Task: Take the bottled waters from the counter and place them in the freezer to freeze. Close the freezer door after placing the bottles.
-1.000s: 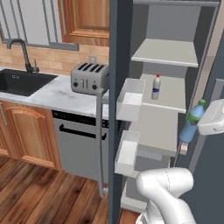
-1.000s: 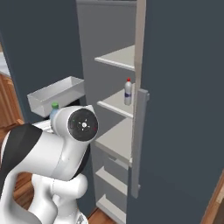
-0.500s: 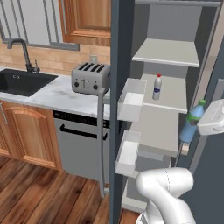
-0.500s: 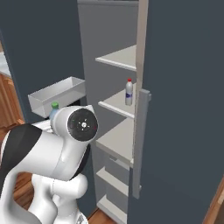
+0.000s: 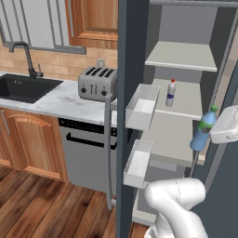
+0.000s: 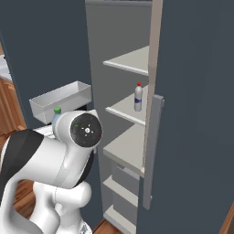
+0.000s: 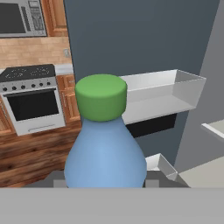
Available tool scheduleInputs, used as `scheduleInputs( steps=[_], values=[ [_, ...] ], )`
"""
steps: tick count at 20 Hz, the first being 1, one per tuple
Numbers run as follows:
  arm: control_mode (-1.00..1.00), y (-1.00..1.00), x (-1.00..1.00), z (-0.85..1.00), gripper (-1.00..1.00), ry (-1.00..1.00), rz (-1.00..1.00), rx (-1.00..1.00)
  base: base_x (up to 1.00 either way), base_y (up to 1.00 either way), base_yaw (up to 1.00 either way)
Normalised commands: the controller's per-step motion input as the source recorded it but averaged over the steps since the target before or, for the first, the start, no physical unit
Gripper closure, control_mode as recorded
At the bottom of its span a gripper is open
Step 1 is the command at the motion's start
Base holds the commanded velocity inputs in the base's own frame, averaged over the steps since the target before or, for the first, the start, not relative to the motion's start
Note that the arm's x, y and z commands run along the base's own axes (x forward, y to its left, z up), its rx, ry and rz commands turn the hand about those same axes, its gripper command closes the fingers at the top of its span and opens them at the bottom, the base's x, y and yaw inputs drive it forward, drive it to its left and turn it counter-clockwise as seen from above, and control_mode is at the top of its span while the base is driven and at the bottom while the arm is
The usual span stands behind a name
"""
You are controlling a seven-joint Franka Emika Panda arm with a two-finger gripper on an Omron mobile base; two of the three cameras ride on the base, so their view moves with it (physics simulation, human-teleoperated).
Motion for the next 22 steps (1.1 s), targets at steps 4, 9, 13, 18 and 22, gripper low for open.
scheduleInputs(
  steps=[4,9,13,18,22],
  values=[
    [1.0,0.0,0.0,0.0,1.0,0.0,0.0,0.0,0.04,0.04,-0.02],
    [1.0,0.0,0.0,0.0,1.0,0.0,0.0,0.0,0.0,0.0,0.0],
    [1.0,0.0,0.0,0.0,1.0,0.0,0.0,0.0,0.0,0.0,0.0],
    [1.0,0.0,0.0,0.0,1.0,0.0,0.0,0.0,0.0,0.0,0.0],
    [1.0,0.0,0.0,0.0,1.0,0.0,0.0,0.0,0.0,0.0,0.0]
  ],
)
